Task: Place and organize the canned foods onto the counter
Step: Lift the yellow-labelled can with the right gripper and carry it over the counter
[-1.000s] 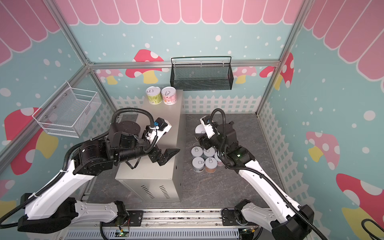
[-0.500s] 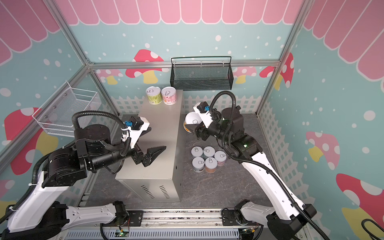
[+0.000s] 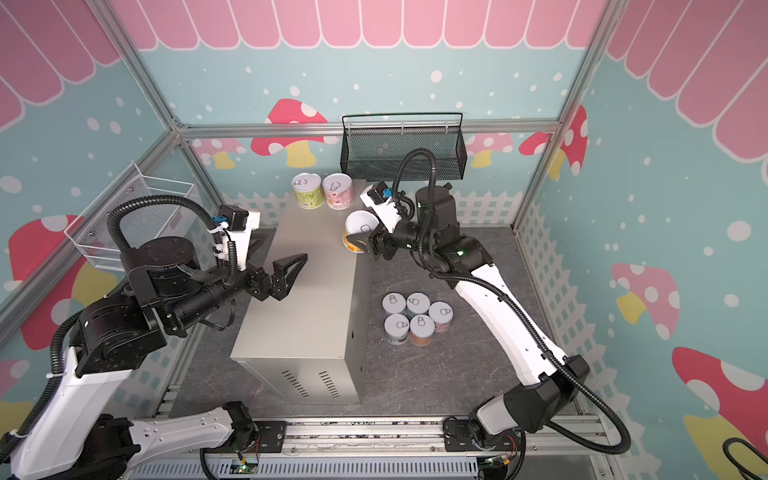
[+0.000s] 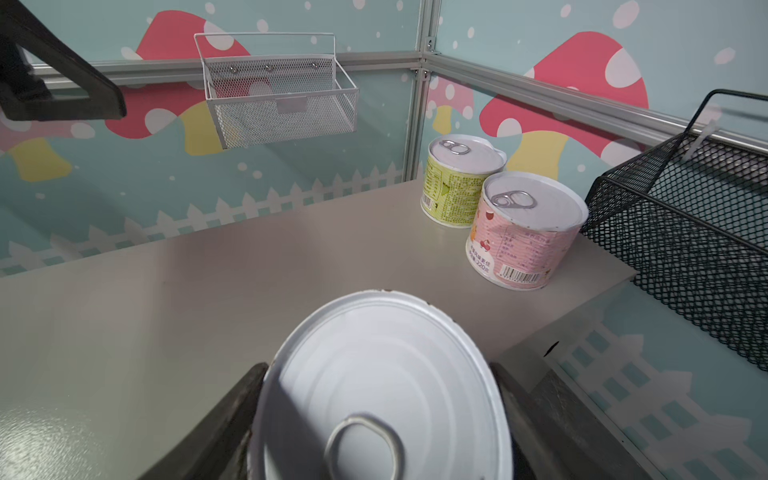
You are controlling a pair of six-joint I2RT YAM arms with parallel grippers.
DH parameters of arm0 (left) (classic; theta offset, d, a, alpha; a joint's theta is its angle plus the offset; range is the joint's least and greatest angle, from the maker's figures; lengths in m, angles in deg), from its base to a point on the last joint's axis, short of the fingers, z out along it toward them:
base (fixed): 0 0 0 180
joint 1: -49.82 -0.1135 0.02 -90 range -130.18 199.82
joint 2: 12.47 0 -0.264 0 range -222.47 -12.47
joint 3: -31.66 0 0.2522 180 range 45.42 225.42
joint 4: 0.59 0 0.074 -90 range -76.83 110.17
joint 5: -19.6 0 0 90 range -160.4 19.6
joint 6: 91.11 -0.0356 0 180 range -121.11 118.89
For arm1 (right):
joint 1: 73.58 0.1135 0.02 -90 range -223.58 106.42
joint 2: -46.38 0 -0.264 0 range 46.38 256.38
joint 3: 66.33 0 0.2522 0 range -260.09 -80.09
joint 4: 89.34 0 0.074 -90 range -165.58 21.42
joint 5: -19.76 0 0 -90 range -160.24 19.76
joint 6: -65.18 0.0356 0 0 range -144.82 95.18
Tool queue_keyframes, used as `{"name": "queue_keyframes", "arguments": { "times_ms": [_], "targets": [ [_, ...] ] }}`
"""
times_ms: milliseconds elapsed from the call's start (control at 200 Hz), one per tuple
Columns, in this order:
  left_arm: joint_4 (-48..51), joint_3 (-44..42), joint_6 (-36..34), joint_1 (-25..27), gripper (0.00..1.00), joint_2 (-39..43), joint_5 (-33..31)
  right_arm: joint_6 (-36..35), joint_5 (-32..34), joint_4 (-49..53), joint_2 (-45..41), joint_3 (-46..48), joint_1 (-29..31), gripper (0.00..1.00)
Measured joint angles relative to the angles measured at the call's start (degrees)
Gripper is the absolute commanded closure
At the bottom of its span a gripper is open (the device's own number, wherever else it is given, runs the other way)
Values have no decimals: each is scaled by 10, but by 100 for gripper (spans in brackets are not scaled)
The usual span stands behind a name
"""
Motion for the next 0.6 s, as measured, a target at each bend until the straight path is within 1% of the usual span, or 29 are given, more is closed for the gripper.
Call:
{"name": "queue_keyframes", "arguments": {
  "times_ms": [125, 240, 375, 600],
  "targets": [
    [-5, 4, 7, -1, 0, -24, 3, -2, -16, 0, 34, -20, 0, 37],
    [-5, 4, 15, -2, 0, -32, 5, -1, -30, 0, 47, -34, 0, 37],
    [-7, 2, 18, -4, 0, -19, 7, 0, -46, 3, 70, -60, 8, 35],
    [-7, -24, 18, -5, 0, 20, 7, -2, -39, 28, 135, -139, 51, 32]
  ]
}}
